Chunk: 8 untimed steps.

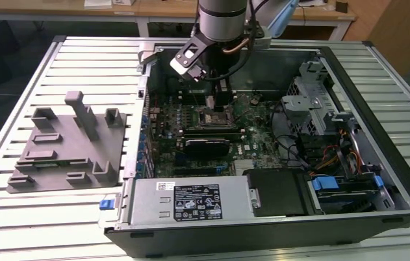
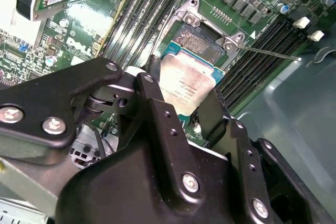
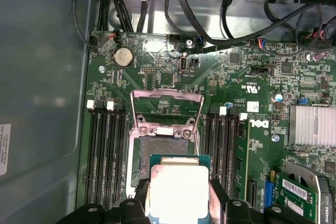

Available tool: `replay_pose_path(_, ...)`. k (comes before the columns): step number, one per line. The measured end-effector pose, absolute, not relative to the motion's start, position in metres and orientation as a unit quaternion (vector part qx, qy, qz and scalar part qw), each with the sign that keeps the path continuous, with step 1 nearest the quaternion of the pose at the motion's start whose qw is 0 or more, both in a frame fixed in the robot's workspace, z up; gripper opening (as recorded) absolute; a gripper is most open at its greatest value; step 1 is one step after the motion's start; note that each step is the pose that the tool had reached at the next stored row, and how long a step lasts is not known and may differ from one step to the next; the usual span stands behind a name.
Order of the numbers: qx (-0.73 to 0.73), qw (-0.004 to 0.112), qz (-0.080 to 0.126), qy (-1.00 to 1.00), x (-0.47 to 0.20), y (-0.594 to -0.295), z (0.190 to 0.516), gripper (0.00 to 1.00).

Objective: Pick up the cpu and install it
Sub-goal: 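Place the cpu into insertion slot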

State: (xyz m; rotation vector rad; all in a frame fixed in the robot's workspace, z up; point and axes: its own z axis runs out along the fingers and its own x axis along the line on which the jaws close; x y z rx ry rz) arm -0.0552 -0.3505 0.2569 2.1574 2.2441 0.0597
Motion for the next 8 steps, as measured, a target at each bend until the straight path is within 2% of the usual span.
replay_pose_path(8,0.693,0.014,0.019,0.721,-0.0547,-0.3505,0.2521,0.53)
